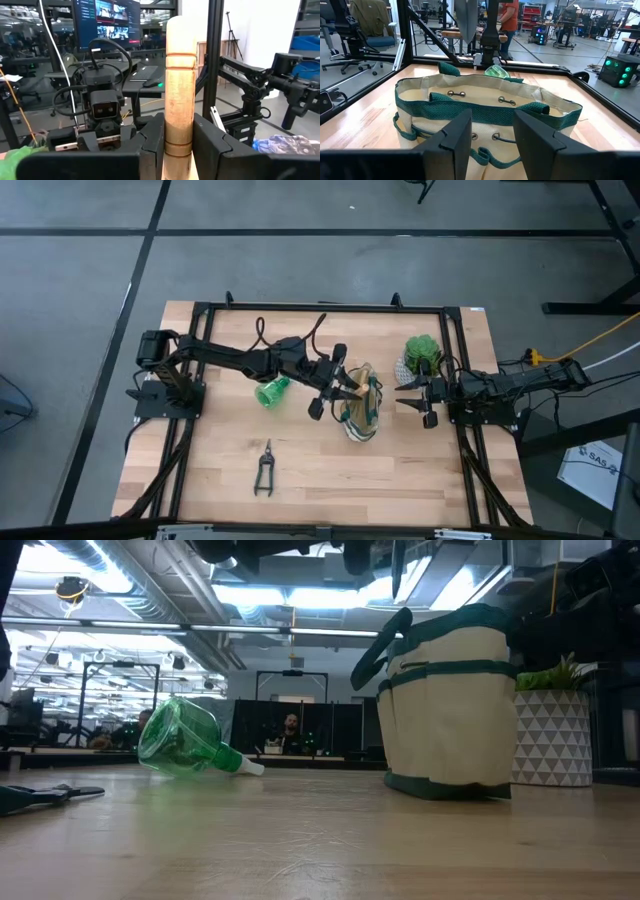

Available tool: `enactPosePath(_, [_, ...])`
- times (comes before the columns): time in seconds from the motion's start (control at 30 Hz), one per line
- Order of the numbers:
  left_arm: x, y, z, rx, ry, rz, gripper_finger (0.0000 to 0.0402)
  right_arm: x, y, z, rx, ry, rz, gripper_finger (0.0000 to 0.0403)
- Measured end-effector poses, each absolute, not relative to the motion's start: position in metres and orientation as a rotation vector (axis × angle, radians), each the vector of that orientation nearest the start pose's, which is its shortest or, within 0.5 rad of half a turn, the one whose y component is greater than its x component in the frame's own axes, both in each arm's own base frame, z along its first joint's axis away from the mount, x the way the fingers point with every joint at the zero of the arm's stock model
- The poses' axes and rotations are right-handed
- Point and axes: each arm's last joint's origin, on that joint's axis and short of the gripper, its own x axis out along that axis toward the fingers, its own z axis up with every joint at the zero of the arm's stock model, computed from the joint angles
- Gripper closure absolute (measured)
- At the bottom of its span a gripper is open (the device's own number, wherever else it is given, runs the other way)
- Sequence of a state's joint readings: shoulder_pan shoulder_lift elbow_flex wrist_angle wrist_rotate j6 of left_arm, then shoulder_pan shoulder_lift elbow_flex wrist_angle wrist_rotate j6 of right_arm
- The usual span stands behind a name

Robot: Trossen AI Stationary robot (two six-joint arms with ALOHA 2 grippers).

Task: Pick & Place Garden tools in Gardening bag
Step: Put the light brown trowel into the white gardening bag

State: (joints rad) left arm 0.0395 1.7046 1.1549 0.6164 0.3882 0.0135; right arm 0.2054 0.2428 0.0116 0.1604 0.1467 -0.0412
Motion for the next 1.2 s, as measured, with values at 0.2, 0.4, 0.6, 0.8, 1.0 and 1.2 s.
enactPosePath(0.2, [0.39, 0.005, 0.295, 0.028, -0.067, -0.347, 0.0337, 0.111, 0.019, 0.162, -0.054, 0.068, 0.06, 0.0256])
enactPosePath(0.4, [0.39, 0.003, 0.293, 0.025, -0.055, -0.353, 0.0337, 0.111, 0.019, 0.162, -0.053, 0.068, 0.06, 0.0256])
enactPosePath(0.6, [0.39, 0.002, 0.293, 0.035, -0.056, -0.356, 0.0337, 0.111, 0.019, 0.162, -0.054, 0.068, 0.06, 0.0256])
enactPosePath(0.8, [0.389, 0.003, 0.296, 0.05, -0.088, -0.435, 0.0337, 0.111, 0.019, 0.162, -0.054, 0.068, 0.06, 0.0256])
enactPosePath(1.0, [0.387, 0.012, 0.301, 0.074, -0.138, -0.499, 0.0336, 0.111, 0.019, 0.162, -0.054, 0.069, 0.06, 0.0256])
enactPosePath(1.2, [0.39, 0.011, 0.288, 0.113, -0.162, -0.513, 0.0336, 0.111, 0.019, 0.162, -0.053, 0.069, 0.06, 0.0256])
